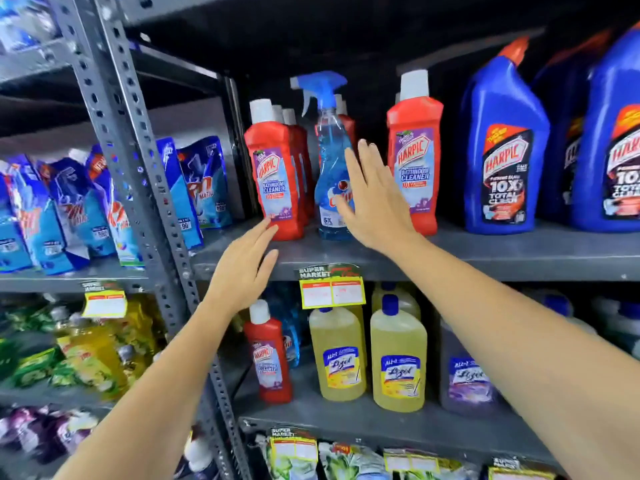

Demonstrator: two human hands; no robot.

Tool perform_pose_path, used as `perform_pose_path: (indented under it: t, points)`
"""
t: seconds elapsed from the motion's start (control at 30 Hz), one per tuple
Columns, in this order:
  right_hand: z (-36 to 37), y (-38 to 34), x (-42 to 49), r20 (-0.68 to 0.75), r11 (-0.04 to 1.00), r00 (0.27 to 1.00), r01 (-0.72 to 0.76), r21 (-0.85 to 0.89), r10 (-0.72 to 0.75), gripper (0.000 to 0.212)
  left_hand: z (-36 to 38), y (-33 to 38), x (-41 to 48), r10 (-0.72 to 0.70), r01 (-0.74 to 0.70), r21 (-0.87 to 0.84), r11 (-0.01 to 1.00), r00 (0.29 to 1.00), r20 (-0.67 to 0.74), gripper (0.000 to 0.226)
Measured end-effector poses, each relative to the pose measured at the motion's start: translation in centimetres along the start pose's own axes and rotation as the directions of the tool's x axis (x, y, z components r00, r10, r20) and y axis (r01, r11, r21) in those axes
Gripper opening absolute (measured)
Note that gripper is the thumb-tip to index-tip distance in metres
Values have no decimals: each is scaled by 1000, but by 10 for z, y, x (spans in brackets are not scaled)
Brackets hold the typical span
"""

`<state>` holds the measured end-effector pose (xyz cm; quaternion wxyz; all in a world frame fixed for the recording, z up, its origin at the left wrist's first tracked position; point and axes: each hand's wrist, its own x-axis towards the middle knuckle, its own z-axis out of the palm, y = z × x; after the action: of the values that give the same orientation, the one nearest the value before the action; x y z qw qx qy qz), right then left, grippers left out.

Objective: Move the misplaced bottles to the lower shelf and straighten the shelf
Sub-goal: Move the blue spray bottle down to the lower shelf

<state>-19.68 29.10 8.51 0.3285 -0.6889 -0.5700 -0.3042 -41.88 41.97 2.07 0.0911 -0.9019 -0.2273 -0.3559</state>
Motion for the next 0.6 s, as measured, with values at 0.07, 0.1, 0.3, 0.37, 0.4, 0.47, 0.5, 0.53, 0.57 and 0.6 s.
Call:
perform_pose_path:
  t: [0.07, 0.1, 0.3, 0.37, 0.4, 0.47, 0.5, 0.53, 0.57, 0.6]
  points:
    - [2, -1, 12, 16, 1000, 1000, -25, -2, 25, 73, 5, -1, 0, 8, -9, -16, 1000, 999, -31, 50]
    - [2, -3, 18, 17, 999, 999, -41, 3, 40, 74, 6, -2, -1, 13, -13, -9, 1000, 999, -41, 51]
    - [11, -10, 47, 101, 865, 927, -373, 336, 361, 80, 13, -2, -4, -28, 29, 9, 1000, 994, -110, 49]
    - [17, -11, 54, 216, 734, 864, -501, 458, 455, 83, 13, -3, -4, -28, 30, 14, 999, 993, -117, 48]
    - [20, -11, 56, 248, 686, 848, -526, 503, 468, 82, 12, -3, -4, -25, 27, 13, 1000, 993, -115, 47]
    - [26, -9, 57, 248, 632, 842, -527, 568, 479, 74, 12, -5, -4, -14, 15, 13, 1000, 993, -119, 45]
    - [27, -7, 57, 243, 607, 838, -526, 596, 488, 69, 13, -6, -3, -11, 12, 13, 1000, 992, -124, 44]
    - [28, -6, 56, 245, 581, 833, -529, 619, 496, 65, 13, -6, -3, -12, 14, 14, 1000, 992, -128, 44]
    - [29, -5, 56, 255, 554, 826, -534, 639, 502, 63, 14, -7, -3, -14, 16, 16, 1000, 991, -132, 45]
    - [29, -4, 57, 268, 533, 822, -539, 652, 503, 61, 15, -8, -2, -14, 17, 20, 1000, 990, -140, 45]
